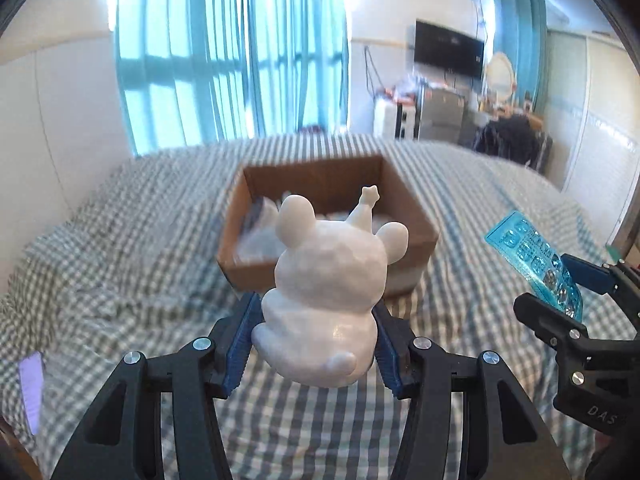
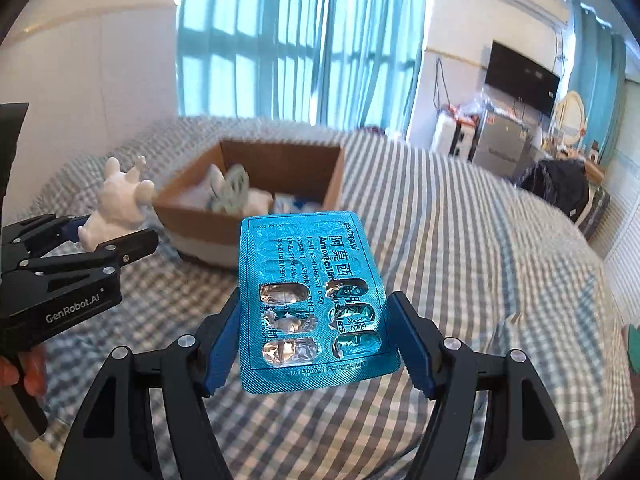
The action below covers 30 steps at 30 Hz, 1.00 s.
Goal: Organize objects
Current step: 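Grasp the white plush toy with the left tool, then drop the plush toy and blister pack into the box, opening both tools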
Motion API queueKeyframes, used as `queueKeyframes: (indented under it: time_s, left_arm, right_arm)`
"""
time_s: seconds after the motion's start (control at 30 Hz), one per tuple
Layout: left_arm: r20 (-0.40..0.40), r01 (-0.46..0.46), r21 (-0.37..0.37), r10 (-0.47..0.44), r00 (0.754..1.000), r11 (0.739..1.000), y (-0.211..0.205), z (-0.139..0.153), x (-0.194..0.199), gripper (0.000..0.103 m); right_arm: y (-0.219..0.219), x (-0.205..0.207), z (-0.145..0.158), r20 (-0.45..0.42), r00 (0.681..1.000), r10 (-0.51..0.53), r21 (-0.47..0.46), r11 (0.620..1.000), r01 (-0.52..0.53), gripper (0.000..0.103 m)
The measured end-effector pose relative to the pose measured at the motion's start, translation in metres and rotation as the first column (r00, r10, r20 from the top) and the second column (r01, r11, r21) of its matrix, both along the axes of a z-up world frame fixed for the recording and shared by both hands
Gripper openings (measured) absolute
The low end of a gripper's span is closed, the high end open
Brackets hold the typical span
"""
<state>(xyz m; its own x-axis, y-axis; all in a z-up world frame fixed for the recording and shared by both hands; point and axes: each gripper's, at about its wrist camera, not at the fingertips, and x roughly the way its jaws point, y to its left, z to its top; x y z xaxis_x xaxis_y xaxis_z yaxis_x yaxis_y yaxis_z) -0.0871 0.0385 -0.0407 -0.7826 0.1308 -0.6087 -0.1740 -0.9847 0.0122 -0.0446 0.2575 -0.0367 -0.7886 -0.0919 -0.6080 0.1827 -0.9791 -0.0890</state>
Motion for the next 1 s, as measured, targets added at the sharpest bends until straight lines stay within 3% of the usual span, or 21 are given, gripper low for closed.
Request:
queueKeyframes:
  time_s: [0.23, 0.5, 0.73, 1.0]
  left_arm:
    - [-0.112, -0.019, -0.018, 0.016, 0.994, 1.0, -0.001, 0.038, -0.012, 0.055]
    - [-0.126, -0.045, -0.014, 0.042, 0.991, 0.999, -0.008, 0.046, -0.078, 0.055]
    - [-0.077, -0.047, -0.067, 0.042, 0.996, 0.997, -0.004, 0.015, -0.143, 0.055]
    - [-0.015, 0.014, -0.093, -0.016, 1.0, 0.996, 0.014, -0.03, -0.18, 0.055]
  right_arm:
    - [-0.013, -0.015, 0.051, -0.081, 0.995, 0.058, -0.013, 0.998, -0.059, 0.07]
    - [-0.029, -0.082, 0.068, -0.096, 0.991, 0.093, -0.035, 0.995, -0.096, 0.07]
    - [-0.039, -0.164, 0.046, -0.056, 0.992, 0.11, -0.039, 0.993, -0.112, 0.07]
    - [-0.032, -0.234, -0.003, 0.03, 0.992, 0.126, -0.072, 0.99, -0.124, 0.071]
